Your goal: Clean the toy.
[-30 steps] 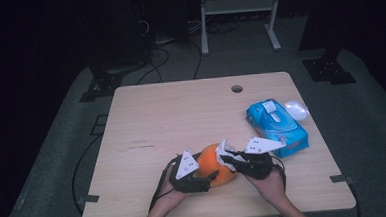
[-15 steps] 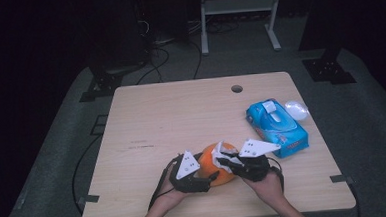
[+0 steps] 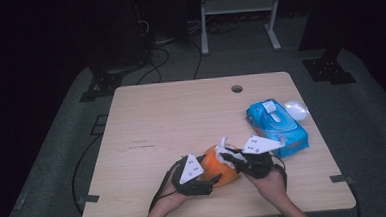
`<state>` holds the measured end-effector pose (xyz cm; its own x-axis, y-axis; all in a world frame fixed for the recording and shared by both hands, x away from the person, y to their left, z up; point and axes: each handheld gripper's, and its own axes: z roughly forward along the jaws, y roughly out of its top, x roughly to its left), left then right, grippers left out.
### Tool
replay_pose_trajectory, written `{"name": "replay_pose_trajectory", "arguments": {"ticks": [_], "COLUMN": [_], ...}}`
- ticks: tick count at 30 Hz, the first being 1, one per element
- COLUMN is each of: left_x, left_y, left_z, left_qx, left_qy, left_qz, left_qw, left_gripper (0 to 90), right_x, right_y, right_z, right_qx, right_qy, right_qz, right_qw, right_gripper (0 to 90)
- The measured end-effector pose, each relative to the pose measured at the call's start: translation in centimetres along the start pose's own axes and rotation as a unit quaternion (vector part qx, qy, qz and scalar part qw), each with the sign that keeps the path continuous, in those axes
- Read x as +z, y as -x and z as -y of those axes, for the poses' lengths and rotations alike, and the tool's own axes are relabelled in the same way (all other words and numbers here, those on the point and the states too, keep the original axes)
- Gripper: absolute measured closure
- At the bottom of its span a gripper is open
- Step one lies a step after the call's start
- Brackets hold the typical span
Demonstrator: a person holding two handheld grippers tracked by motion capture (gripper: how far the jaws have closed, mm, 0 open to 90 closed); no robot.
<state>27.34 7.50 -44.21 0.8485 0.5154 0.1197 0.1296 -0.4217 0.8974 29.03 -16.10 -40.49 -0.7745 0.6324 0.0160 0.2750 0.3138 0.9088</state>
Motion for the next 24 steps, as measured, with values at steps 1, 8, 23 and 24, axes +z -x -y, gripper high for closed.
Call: {"name": "replay_pose_trajectory", "arguments": {"ticks": [1, 8, 23, 24], "left_x": [0.0, 0.3, 0.2, 0.2], "left_y": [0.1, 0.7, -0.5, -0.3], "left_z": [0.0, -0.2, 0.0, 0.0], "left_qx": [-0.001, 0.015, -0.038, -0.036], "left_qy": [0.001, 0.000, 0.013, 0.010], "left_qz": [0.001, 0.005, 0.021, 0.019], "left_qw": [1.0000, 0.9999, 0.9990, 0.9991], "left_gripper": [26.9, 26.8, 21.9, 23.2], "right_x": [0.0, 0.3, -0.1, -0.1], "right_y": [0.0, -2.2, 0.3, 0.0], "right_z": [0.0, -0.6, 0.0, -0.1], "right_qx": [0.000, -0.020, -0.008, -0.007], "right_qy": [0.000, 0.004, -0.018, -0.017], "right_qz": [0.000, -0.046, -0.013, -0.016], "right_qw": [1.0000, 0.9987, 0.9997, 0.9997], "right_gripper": [79.4, 79.4, 79.8, 79.8]}}
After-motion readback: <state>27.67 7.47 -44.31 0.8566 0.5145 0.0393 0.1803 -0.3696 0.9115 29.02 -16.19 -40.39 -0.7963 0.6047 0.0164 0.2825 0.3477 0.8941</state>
